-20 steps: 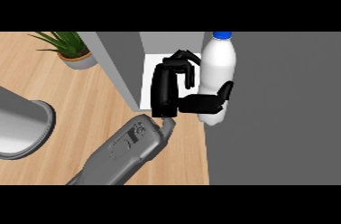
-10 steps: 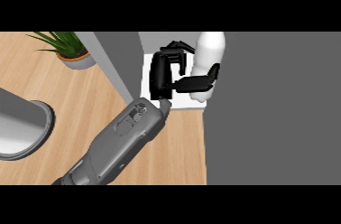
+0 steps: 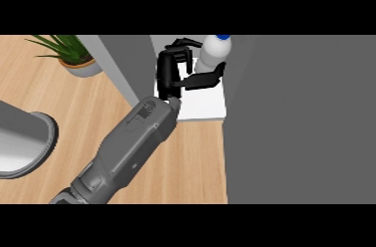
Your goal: Pick up the bottled water, place it into the cabinet and close the cabinet
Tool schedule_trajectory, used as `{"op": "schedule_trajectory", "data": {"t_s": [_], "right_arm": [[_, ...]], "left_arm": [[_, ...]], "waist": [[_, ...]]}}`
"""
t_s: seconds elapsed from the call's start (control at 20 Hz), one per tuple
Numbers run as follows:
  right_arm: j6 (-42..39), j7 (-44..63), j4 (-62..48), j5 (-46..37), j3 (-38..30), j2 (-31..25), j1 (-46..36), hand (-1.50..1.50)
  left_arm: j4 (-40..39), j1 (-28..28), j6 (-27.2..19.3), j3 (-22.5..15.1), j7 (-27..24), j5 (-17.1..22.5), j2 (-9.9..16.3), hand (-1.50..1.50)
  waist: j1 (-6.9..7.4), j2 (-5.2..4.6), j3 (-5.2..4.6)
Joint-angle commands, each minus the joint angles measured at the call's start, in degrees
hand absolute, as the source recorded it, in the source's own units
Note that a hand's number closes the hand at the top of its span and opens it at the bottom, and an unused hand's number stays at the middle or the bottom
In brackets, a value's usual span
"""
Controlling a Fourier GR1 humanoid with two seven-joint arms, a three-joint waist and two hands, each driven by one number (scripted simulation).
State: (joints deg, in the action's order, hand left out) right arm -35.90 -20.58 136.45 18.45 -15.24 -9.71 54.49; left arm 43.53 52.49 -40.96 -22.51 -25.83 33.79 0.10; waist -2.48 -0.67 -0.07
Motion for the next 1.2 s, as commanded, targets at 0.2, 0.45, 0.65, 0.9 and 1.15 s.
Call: {"op": "schedule_trajectory", "data": {"t_s": [0.2, 0.45, 0.65, 0.9, 1.15], "right_arm": [[-1.3, 1.3, 4.2, 5.2, 0.0, 0.4, 1.8, -1.50], [-0.1, 2.8, 3.0, 6.1, 0.7, 0.2, -2.1, -1.50], [1.2, 3.9, 3.1, 6.5, 0.1, 0.3, -2.8, -1.50], [-0.3, 3.7, 4.1, 9.6, -3.6, -2.3, -1.4, -1.50], [-0.6, 3.5, 6.5, 8.0, -0.7, 0.4, 0.8, -1.50]], "left_arm": [[-16.7, 7.8, 1.5, 1.9, -3.7, -3.6, 0.0, 1.50], [-22.3, 11.9, 1.8, 0.1, -2.3, -4.3, -0.1, -1.50], [-27.8, 13.6, 4.4, 2.6, -4.6, -5.6, 1.3, -1.50], [-28.6, 16.5, 5.1, 5.5, -4.2, -3.6, -0.1, -1.50], [-28.0, 18.3, 8.9, 7.1, -6.1, -3.2, 0.6, -1.50]], "waist": [[-0.73, -0.14, 0.03], [-0.89, -0.29, 0.03], [-0.44, -0.46, 0.01], [-0.72, -0.34, -0.01], [-0.57, 0.01, -0.02]]}}
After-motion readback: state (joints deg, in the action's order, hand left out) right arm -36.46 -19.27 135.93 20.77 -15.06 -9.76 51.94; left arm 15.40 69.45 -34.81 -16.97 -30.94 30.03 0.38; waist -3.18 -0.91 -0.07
